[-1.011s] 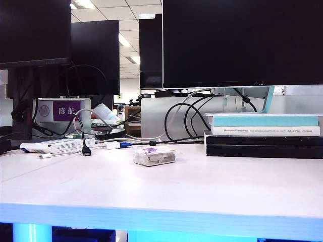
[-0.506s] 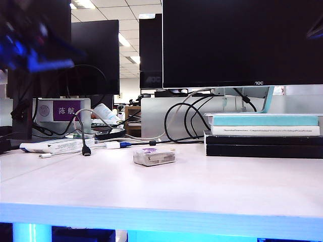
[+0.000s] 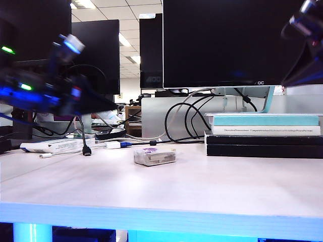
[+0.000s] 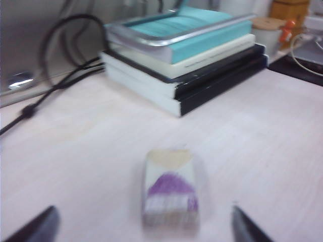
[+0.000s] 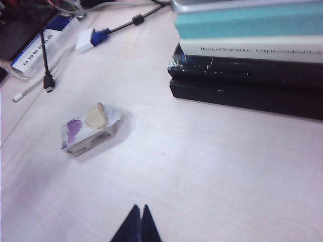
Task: Pick up a packet of tissues from the table with the left hand, then take a tissue from it with the right hand.
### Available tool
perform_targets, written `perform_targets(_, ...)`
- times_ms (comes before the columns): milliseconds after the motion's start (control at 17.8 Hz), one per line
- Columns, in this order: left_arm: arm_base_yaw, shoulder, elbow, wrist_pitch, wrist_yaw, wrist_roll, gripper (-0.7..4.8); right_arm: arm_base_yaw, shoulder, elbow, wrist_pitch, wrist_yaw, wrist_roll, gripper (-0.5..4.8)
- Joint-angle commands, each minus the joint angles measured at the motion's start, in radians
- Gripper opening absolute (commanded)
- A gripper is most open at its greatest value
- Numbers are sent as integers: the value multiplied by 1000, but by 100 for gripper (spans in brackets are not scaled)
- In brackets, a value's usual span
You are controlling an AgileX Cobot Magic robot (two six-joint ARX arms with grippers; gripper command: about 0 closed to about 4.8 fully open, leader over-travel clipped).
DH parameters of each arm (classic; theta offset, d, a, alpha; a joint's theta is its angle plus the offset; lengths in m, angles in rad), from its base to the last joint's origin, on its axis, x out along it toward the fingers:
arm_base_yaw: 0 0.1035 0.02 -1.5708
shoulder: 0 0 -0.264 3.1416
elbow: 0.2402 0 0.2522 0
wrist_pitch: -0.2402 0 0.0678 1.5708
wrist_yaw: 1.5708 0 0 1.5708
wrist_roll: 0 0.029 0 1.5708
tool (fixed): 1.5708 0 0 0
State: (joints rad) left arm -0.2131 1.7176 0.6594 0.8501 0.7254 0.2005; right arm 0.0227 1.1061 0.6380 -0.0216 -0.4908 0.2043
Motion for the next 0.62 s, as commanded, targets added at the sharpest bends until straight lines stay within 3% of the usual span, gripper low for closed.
perform_targets(56, -53, 133, 103, 11, -8, 35, 476, 0, 3, 16, 60, -1, -63, -4)
perform_targets(449, -98, 278, 246, -78, 1, 34, 479, 0, 34, 24, 26, 4, -79, -4)
perform_targets(618, -119, 292, 248, -82, -53, 48, 479, 0, 34, 24, 29, 25, -82, -4)
